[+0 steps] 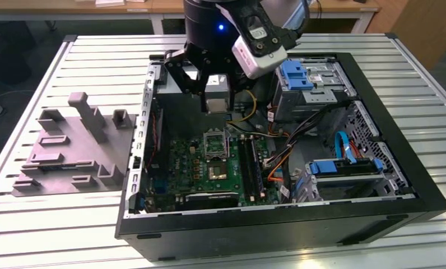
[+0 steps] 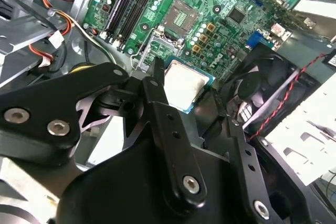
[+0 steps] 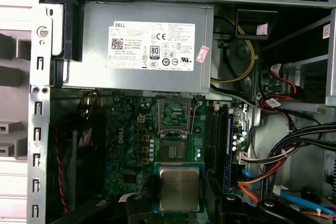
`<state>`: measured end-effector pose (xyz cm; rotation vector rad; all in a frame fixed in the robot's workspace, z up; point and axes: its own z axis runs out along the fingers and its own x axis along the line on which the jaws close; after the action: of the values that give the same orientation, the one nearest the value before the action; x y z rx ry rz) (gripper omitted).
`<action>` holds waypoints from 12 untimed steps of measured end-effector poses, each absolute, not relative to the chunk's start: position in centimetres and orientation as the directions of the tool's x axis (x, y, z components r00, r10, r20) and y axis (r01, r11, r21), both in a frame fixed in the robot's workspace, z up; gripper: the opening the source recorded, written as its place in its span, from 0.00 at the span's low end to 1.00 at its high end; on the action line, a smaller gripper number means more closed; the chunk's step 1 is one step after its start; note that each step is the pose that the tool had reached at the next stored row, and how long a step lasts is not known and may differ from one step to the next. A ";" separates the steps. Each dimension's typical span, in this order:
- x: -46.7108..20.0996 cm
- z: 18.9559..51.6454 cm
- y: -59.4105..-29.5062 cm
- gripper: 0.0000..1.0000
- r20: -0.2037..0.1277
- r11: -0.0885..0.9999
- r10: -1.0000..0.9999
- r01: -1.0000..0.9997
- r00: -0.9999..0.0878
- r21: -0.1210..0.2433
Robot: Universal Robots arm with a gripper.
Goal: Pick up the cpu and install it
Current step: 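Place the cpu into insertion slot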
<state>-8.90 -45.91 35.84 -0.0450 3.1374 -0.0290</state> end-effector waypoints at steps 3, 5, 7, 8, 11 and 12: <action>-9.0 35.3 -45.9 0.47 -0.003 0.999 -0.032 -0.032 -0.999 -0.019; -9.0 34.9 -45.9 0.47 -0.003 0.999 -0.033 -0.033 -0.999 -0.019; -9.0 34.6 -45.9 0.47 -0.003 0.999 -0.033 -0.033 -0.999 -0.019; -9.0 34.4 -45.9 0.47 -0.003 0.999 -0.033 -0.033 -0.999 -0.019; -9.0 33.8 -45.9 0.47 -0.002 0.999 -0.033 -0.033 -0.999 -0.019; -9.0 33.7 -45.9 0.47 -0.002 0.999 -0.033 -0.033 -0.999 -0.019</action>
<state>-8.97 -45.91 33.66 -0.0518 3.1388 -0.0290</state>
